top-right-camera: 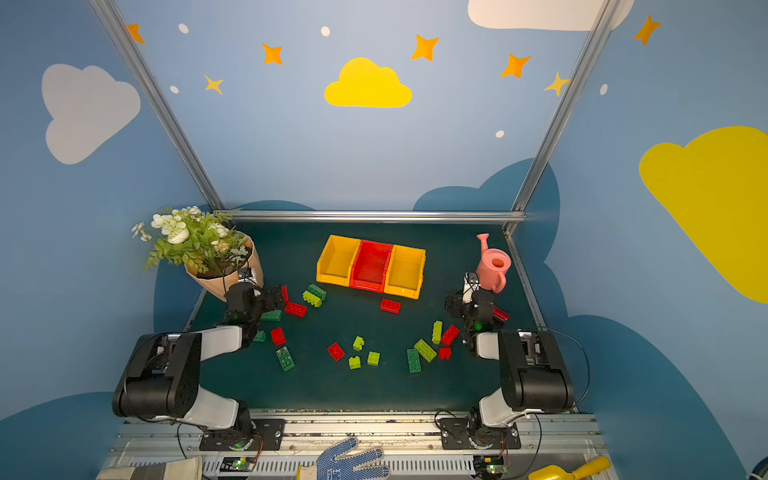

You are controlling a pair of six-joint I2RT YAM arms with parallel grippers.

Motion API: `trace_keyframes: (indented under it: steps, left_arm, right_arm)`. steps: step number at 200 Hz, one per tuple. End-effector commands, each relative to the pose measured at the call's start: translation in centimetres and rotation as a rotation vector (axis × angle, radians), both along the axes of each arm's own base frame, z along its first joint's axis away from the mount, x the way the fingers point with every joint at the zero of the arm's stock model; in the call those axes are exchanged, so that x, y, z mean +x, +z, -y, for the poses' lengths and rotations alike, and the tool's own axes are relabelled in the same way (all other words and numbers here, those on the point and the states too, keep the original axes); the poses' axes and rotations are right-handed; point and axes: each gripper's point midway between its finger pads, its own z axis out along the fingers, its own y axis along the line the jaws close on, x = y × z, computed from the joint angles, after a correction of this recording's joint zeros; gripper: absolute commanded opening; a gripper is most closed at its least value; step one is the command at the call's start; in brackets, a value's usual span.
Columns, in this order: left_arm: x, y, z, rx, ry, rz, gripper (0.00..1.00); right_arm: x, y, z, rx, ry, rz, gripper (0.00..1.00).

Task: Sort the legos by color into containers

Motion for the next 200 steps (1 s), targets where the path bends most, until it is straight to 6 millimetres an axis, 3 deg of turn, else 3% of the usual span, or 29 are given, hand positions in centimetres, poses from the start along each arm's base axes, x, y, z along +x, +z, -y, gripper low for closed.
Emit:
trace_keyframes:
  steps: [1,200]
  left_arm:
    - [-0.07,0.36,-0.03,0.006,-0.003,0.017,1.0]
    - [0.11,0.32,-0.09,0.002,-0.003,0.011,1.0]
  right_arm:
    - [0.5,1.15,0.1,0.001,0.0,0.029,0.97]
    - [0.56,1.15,0.05,0.003,0.002,0.027,0.97]
